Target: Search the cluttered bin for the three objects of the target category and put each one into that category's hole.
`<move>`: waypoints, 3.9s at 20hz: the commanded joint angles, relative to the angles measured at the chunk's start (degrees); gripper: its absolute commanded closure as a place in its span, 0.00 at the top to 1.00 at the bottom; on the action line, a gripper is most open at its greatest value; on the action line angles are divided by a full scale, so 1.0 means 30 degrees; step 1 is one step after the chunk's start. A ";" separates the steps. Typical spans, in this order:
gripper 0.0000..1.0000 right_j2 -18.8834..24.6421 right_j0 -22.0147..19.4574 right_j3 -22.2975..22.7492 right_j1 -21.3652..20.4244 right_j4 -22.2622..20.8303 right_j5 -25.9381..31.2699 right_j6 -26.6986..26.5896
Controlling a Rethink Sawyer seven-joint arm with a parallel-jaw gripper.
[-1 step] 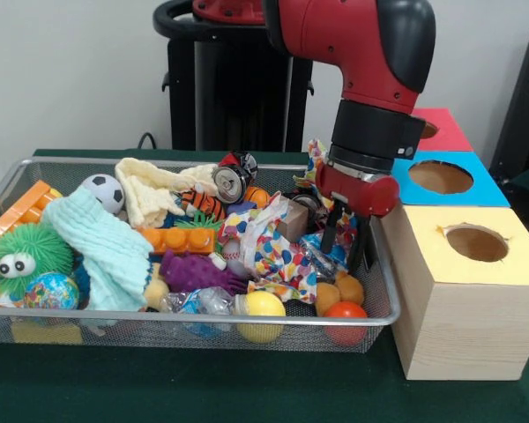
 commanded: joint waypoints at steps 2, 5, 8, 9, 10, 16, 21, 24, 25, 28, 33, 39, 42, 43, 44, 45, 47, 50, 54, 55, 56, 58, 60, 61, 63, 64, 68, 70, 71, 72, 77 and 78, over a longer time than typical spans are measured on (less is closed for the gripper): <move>1.00 -0.0480 -0.0058 -0.1629 0.0476 0.0387 0.2343 0.1484; 1.00 -0.0772 0.0059 -0.1591 0.0252 0.0321 0.2620 0.1541; 1.00 -0.1066 0.0262 -0.1556 0.0147 0.0344 0.2675 0.1623; 1.00 -0.1137 0.0323 -0.1530 0.0111 0.0344 0.2649 0.1672; 1.00 -0.1186 0.0368 -0.1515 0.0085 0.0351 0.2637 0.1720; 1.00 -0.1290 0.0507 -0.1341 -0.0052 0.0231 0.2430 0.1963; 1.00 -0.1206 0.0457 -0.1289 -0.0080 0.0138 0.2369 0.2102; 1.00 -0.1192 0.0504 -0.1118 -0.0108 0.0230 0.2443 0.2248; 1.00 -0.1282 0.0610 -0.1048 -0.0117 0.0327 0.2584 0.2277; 1.00 -0.1668 0.0960 -0.0855 -0.0140 0.0569 0.3046 0.2283; 1.00 -0.1651 0.0926 -0.0664 -0.0259 0.0515 0.3123 0.2498; 1.00 -0.2464 0.1510 -0.0812 -0.0059 0.0743 0.4051 0.2426; 1.00 -0.2541 0.1578 -0.0871 0.0054 0.0734 0.4157 0.2528; 1.00 -0.2511 0.1530 -0.0857 0.0070 0.0666 0.4145 0.2549; 1.00 -0.2481 0.1513 -0.0832 0.0094 0.0638 0.4067 0.2603; 1.00 -0.2470 0.1510 -0.0802 0.0114 0.0608 0.4038 0.2652; 1.00 -0.2493 0.1540 -0.0775 0.0171 0.0600 0.4013 0.2730; 1.00 -0.2353 0.1428 -0.0667 0.0259 0.0482 0.3853 0.2762; 1.00 -0.2212 0.1322 -0.0563 0.0307 0.0315 0.3623 0.2731; 1.00 -0.2086 0.1211 -0.0507 0.0338 0.0222 0.3456 0.2745; 1.00 -0.2011 0.1147 -0.0484 0.0385 0.0159 0.3389 0.2733; 1.00 -0.1836 0.1006 -0.0405 0.0469 0.0025 0.3235 0.2732; 1.00 -0.1665 0.0880 -0.0298 0.0545 -0.0114 0.3113 0.2728; 1.00 -0.1595 0.0831 -0.0248 0.0583 -0.0181 0.3077 0.2713; 1.00 -0.1462 0.0716 -0.0112 0.0600 -0.0297 0.2834 0.2789; 1.00 -0.1434 0.0709 -0.0077 0.0626 -0.0310 0.2785 0.2814; 1.00 -0.1575 0.0967 -0.0041 0.0746 -0.0161 0.2920 0.2836; 1.00 -0.1574 0.0982 -0.0039 0.0847 -0.0150 0.2902 0.2845; 1.00 -0.1472 0.0870 -0.0015 0.0902 -0.0222 0.2792 0.2864; 1.00 -0.1413 0.0813 0.0013 0.0909 -0.0269 0.2724 0.2884; 1.00 -0.0842 0.0379 0.0250 0.0894 -0.0571 0.2369 0.3076; 1.00 -0.0800 0.0370 0.0271 0.0882 -0.0557 0.2369 0.3107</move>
